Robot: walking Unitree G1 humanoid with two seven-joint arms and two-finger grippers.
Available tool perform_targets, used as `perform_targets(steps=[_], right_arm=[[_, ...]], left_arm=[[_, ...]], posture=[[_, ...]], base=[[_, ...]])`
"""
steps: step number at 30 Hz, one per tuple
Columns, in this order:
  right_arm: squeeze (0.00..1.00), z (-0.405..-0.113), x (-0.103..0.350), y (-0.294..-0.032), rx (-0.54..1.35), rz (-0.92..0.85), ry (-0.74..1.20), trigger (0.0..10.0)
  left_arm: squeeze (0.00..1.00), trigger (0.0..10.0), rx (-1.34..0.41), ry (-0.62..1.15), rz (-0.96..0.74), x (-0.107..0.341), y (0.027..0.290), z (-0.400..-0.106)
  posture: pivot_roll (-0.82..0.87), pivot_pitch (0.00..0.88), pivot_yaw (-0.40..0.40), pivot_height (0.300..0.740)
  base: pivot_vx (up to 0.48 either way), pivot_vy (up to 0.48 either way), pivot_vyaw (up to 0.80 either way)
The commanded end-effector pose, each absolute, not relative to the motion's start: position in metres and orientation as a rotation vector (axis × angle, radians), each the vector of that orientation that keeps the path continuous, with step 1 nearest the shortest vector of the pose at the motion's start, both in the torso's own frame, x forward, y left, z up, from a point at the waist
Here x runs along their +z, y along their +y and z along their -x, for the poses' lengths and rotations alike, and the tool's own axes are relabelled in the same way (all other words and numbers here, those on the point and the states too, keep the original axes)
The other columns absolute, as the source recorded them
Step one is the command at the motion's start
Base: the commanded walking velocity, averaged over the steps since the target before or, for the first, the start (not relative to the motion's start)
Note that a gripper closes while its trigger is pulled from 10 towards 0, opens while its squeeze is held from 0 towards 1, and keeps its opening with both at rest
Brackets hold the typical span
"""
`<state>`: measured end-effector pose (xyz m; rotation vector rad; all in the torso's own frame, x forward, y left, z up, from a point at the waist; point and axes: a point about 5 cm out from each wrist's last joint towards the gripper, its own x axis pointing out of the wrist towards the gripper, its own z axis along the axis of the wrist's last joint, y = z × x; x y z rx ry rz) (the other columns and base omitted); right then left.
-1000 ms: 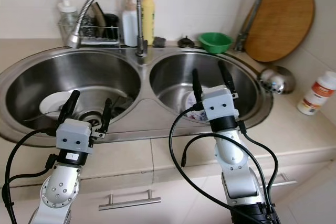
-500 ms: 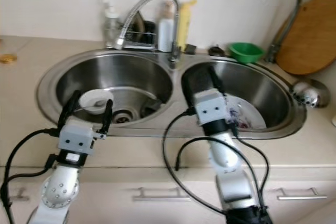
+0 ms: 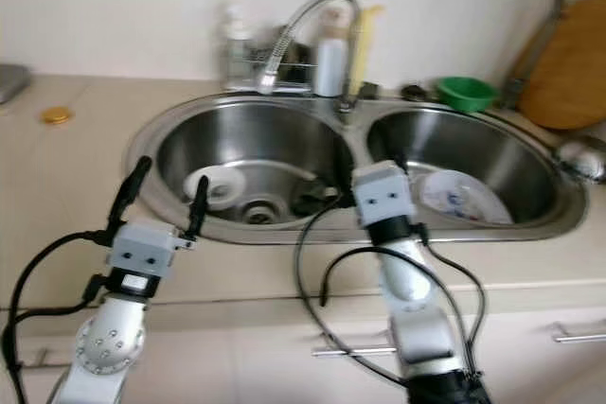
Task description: Kitchen organization
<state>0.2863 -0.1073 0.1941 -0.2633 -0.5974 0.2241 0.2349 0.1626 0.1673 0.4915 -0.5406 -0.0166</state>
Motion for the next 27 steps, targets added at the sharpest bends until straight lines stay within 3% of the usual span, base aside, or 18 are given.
perform_targets(steps=[1, 18, 27], right_arm=[[0.0, -0.2867, 0.1968, -0.1199, 0.185, 0.28, -0.606, 10.0], [0.0, -0.2863, 0.1931, -0.1278, 0.13, 0.278, -0.592, 10.0], [0.0, -0.2863, 0.194, -0.127, 0.128, 0.275, -0.6, 10.0]], left_arm=[[0.0, 10.0, -0.046, -0.572, -0.483, 0.1702, 0.1528, -0.2341], [0.0, 10.0, -0.059, -0.563, -0.503, 0.1671, 0.1499, -0.2336], [0.0, 10.0, -0.06, -0.554, -0.501, 0.1652, 0.1495, -0.234]], posture=[[0.09, 0.0, -0.069, 0.74], [0.09, 0.0, -0.07, 0.74], [0.09, 0.0, -0.071, 0.74]], base=[[0.0, 0.0, 0.0], [0.0, 0.0, -0.09], [0.0, -0.441, -0.62]])
